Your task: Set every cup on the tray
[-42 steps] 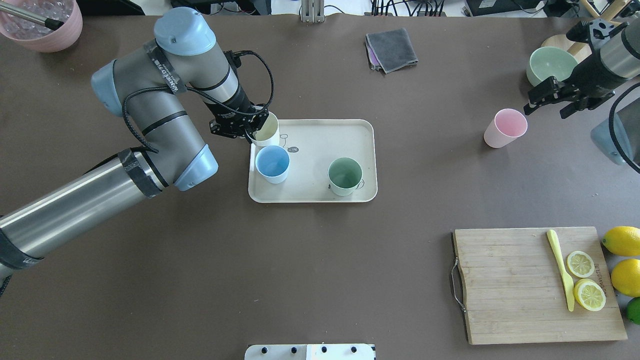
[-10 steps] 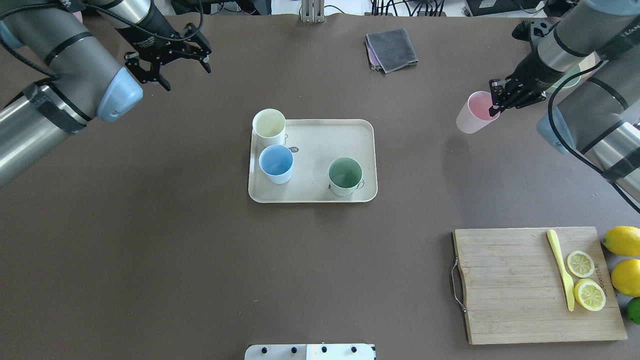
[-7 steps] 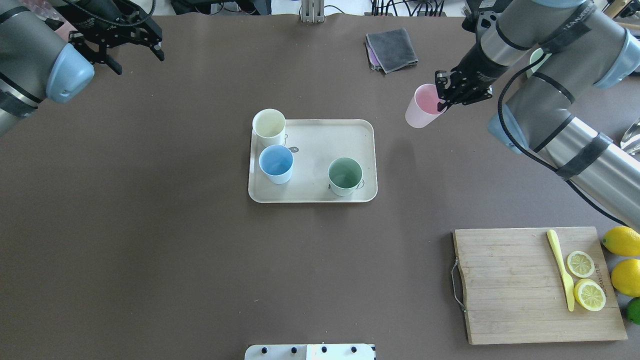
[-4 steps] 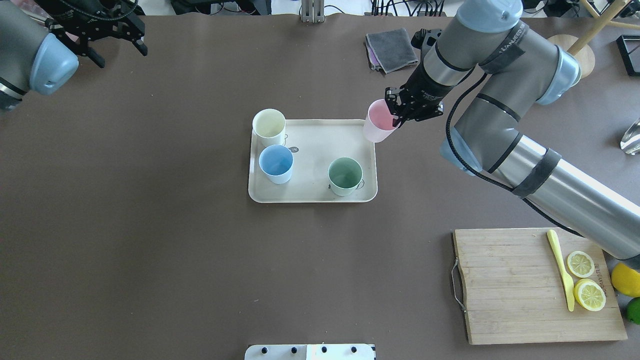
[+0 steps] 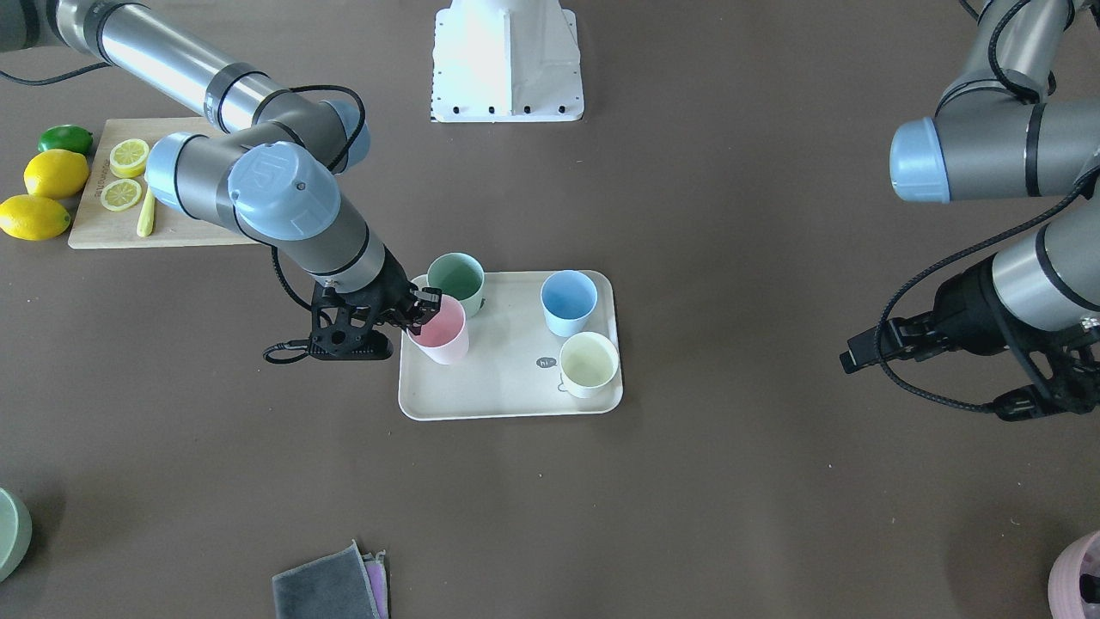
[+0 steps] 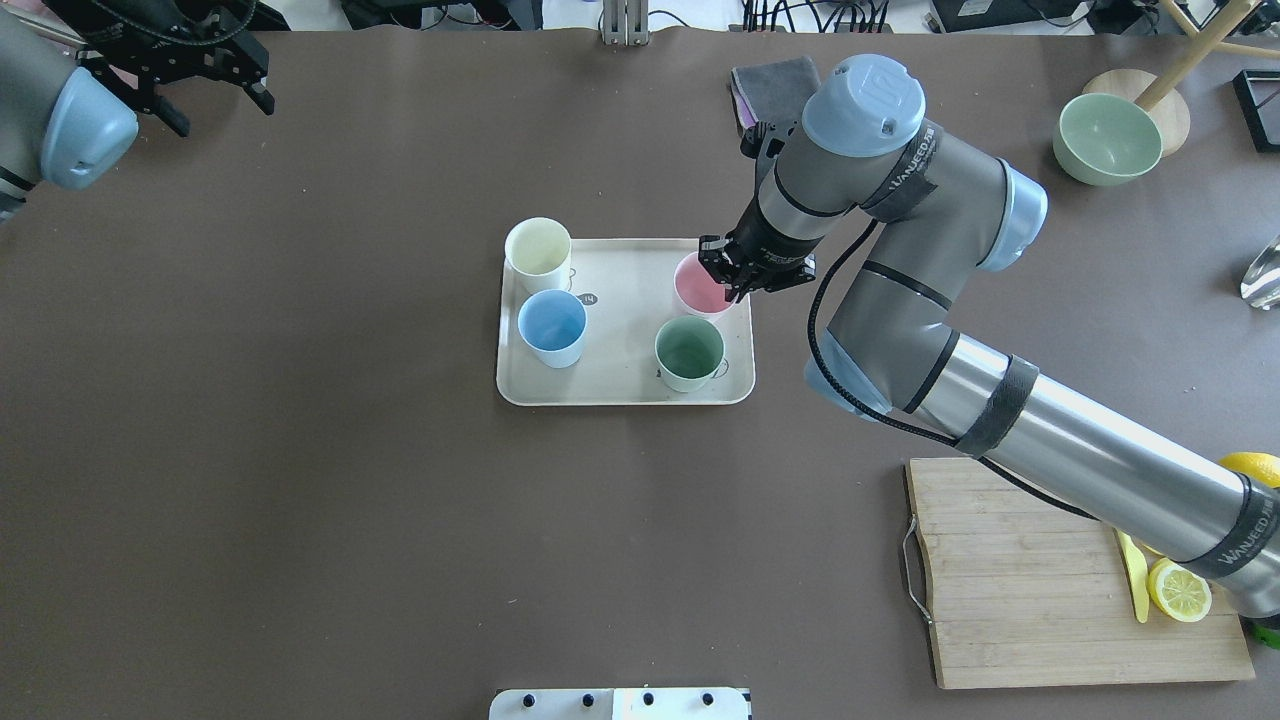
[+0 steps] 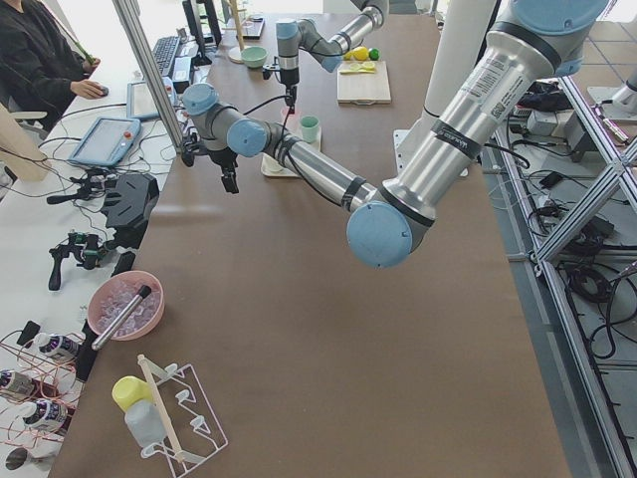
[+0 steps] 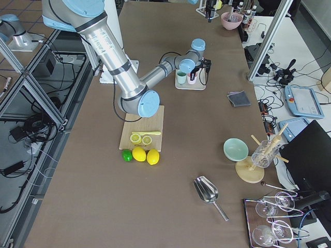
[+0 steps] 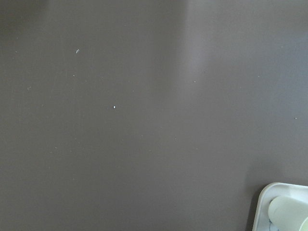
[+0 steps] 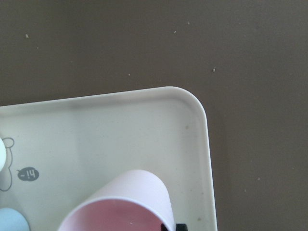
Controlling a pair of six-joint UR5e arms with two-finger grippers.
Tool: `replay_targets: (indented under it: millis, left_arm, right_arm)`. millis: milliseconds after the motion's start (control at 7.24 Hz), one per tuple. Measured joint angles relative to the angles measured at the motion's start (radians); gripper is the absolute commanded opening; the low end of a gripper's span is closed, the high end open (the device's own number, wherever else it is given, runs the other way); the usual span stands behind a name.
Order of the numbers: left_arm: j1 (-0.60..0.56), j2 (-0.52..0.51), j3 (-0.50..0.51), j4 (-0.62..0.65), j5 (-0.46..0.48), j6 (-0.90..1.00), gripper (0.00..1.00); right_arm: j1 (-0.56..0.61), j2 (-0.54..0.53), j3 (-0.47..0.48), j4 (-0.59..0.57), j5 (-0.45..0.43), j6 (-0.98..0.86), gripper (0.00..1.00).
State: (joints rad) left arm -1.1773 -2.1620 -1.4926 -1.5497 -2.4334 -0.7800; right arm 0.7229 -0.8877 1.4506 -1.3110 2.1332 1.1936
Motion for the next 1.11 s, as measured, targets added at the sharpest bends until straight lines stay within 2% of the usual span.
replay_targets:
  millis: [415,553,1106]
  left_arm:
    - [0.000,0.007,0.001,-0.001,0.004,0.004,0.98]
    - [0.001,0.008,0.001,-0.001,0.006,0.003,0.98]
    - [0.004,0.009,0.004,-0.001,0.008,0.002,0.98]
  right_arm:
    - [-0.012,0.036,-0.050,0.002,-0.032,-0.001,0.00]
    - [-0.012,0.039,-0.056,0.005,-0.038,-0.001,0.99]
    - [0.026,0.039,-0.060,0.027,-0.021,-0.001,1.00]
